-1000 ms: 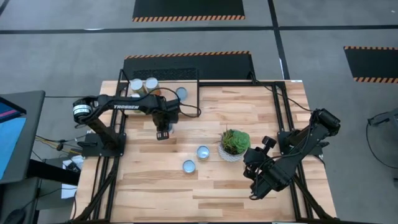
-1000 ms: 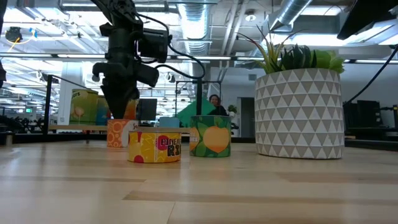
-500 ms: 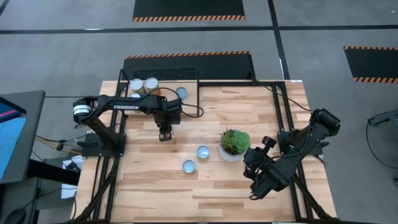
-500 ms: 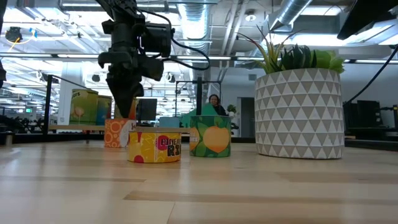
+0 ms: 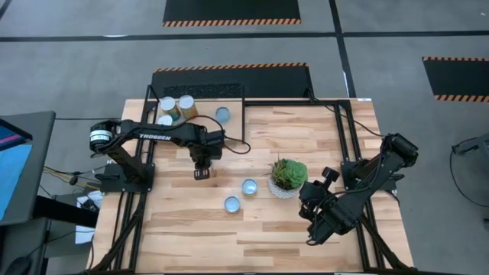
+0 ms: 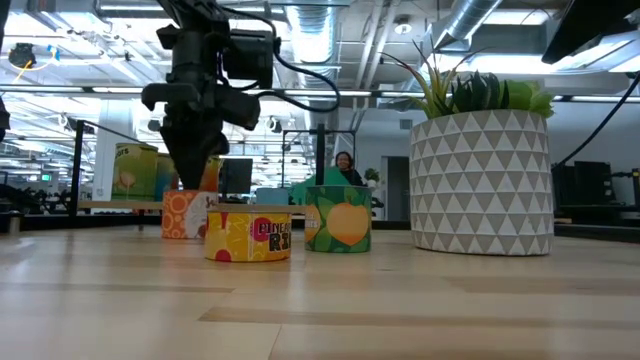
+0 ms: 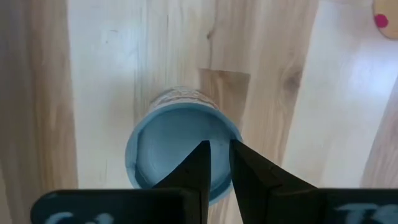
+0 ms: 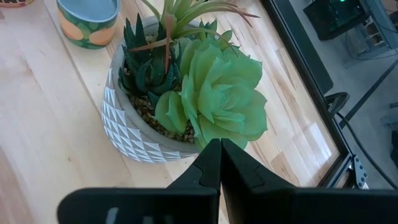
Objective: Pick and place cans onto a shelf
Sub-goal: Put the canned meatballs on the shelf
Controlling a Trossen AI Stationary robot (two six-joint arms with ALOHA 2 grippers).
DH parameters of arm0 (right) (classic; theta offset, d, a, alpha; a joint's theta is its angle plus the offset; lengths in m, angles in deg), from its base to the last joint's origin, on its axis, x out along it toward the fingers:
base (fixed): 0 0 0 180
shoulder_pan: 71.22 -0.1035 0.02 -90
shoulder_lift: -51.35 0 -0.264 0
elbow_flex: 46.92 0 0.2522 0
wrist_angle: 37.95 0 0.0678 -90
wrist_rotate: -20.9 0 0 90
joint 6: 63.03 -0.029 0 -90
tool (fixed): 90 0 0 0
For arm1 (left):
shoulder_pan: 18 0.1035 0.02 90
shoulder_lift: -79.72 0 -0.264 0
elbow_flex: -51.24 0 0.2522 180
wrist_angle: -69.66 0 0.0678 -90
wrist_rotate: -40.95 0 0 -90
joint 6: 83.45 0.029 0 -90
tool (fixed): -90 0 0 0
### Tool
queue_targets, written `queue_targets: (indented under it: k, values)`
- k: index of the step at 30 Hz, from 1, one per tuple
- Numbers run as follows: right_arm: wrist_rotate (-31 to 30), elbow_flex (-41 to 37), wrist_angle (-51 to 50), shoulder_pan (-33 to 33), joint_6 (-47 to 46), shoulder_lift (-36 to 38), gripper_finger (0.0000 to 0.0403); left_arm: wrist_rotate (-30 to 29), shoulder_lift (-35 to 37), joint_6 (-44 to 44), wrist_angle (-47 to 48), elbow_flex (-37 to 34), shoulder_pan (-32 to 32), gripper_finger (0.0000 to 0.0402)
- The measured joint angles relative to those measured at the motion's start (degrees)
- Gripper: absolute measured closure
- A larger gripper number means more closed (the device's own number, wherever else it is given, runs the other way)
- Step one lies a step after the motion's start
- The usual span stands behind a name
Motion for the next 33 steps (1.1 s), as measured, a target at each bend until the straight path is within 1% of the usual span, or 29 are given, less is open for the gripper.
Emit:
queue_targets:
  k: [9,21,27,30,33]
  values:
    - [0.0,0.0,0.0,0.0,0.0,0.0,0.0375,1.4,0.0,-1.3,0.2,1.1,-0.3,0.0356]
    - [0.0,0.0,0.0,0.0,0.0,0.0,0.0375,0.8,0.0,-2.8,1.0,1.1,-3.7,0.0356]
    - [0.0,0.0,0.0,0.0,0.0,0.0,0.0375,-5.2,0.0,-2.8,0.9,1.1,-4.2,0.0356]
    - [0.0,0.0,0.0,0.0,0.0,0.0,0.0375,-4.7,0.0,-2.9,0.9,1.1,-4.2,0.0356]
    - [0.0,0.0,0.0,0.0,0.0,0.0,0.0375,-2.7,0.0,-3.1,0.9,1.1,-4.2,0.0356]
